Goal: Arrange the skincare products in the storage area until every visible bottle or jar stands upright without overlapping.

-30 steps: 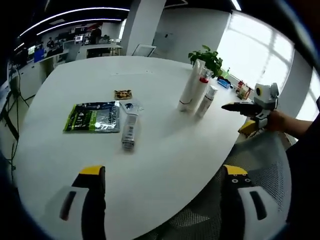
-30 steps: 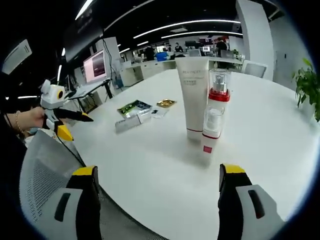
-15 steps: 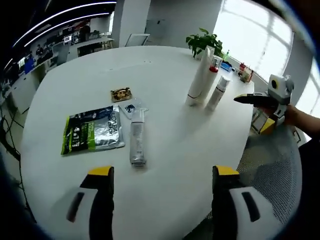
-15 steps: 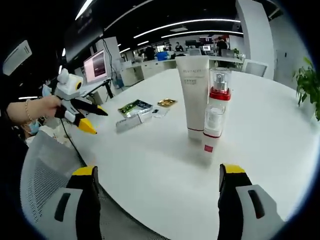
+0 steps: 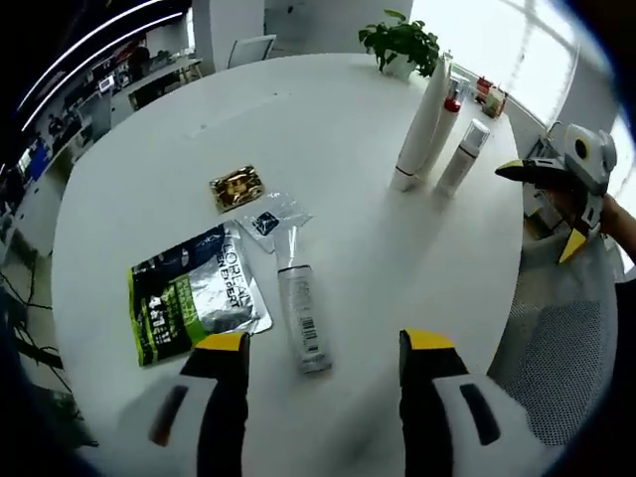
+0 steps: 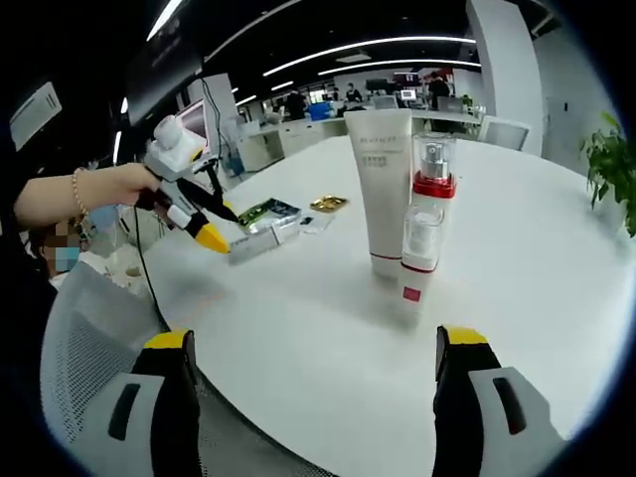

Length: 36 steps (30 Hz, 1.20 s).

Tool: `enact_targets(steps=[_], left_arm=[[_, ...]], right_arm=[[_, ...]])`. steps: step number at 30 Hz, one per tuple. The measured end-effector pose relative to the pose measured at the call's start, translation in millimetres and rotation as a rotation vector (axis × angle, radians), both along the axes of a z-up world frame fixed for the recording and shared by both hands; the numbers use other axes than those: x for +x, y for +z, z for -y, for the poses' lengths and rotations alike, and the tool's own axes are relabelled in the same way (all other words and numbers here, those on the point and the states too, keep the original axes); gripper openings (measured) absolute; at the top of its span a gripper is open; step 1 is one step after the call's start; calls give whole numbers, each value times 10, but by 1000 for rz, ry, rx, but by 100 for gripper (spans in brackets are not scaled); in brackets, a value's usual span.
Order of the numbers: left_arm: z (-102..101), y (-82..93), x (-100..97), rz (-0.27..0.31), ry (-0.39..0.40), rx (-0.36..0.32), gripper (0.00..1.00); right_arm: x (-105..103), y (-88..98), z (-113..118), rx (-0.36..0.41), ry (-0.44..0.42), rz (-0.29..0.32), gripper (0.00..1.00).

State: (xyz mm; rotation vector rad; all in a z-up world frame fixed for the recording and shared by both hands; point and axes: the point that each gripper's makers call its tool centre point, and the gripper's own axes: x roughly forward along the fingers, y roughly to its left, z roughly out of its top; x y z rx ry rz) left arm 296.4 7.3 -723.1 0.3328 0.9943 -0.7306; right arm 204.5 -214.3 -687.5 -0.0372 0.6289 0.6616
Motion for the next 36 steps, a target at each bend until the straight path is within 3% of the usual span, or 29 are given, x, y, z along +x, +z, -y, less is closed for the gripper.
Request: enact_targets(steps=[20,28,36], left_arm=[[-20,-313,214,-69,-84,175,40],[13,-357,130,-99,-118,217,32],[51,-409,99,-115,-144,244,31]], right_arm=[[11,-16,32,-2,-18,-5,100],[18,-22,40,-6,-19,-10,100],[18,-28,49,-4,-21,-13,98]])
